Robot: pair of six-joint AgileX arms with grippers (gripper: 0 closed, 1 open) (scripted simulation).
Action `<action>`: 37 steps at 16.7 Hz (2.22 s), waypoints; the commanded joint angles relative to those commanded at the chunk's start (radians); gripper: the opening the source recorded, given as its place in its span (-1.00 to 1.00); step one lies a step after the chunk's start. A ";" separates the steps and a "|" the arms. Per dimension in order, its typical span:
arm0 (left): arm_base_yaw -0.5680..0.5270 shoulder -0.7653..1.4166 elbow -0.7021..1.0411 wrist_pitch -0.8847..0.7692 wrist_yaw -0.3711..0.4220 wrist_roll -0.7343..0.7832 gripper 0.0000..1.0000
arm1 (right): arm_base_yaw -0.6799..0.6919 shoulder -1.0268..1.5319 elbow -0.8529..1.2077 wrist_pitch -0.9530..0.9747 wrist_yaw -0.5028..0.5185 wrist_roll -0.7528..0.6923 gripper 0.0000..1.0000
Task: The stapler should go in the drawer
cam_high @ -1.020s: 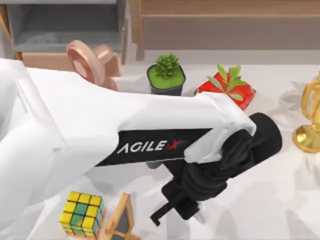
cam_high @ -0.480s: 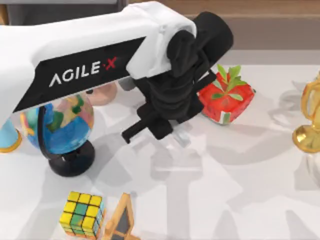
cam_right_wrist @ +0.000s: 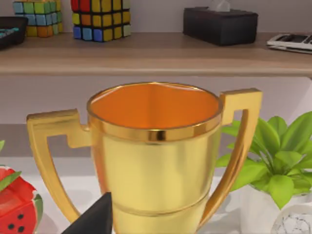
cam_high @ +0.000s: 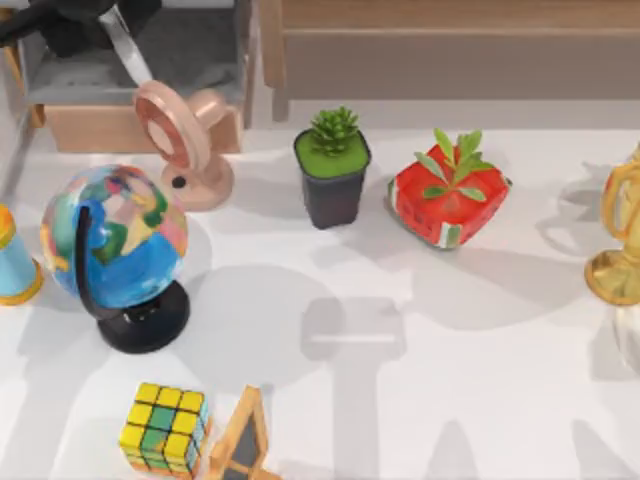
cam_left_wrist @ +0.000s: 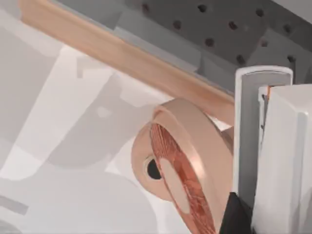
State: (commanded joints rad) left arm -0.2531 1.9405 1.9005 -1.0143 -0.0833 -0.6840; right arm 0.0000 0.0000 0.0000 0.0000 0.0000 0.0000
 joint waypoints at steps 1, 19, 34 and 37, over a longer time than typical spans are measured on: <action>0.071 0.007 0.027 -0.001 0.012 0.095 -1.00 | 0.000 0.000 0.000 0.000 0.000 0.000 1.00; 0.622 0.427 0.121 -0.032 0.184 1.093 -1.00 | 0.000 0.000 0.000 0.000 0.000 0.000 1.00; 0.618 0.445 0.114 0.014 0.192 1.095 -1.00 | 0.000 0.000 0.000 0.000 0.000 0.000 1.00; 0.620 0.440 0.104 -0.003 0.184 1.092 -1.00 | 0.000 0.000 0.000 0.000 0.000 0.000 1.00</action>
State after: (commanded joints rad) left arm 0.3674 2.3805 2.0042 -1.0168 0.1006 0.4081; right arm 0.0000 0.0000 0.0000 0.0000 0.0000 0.0000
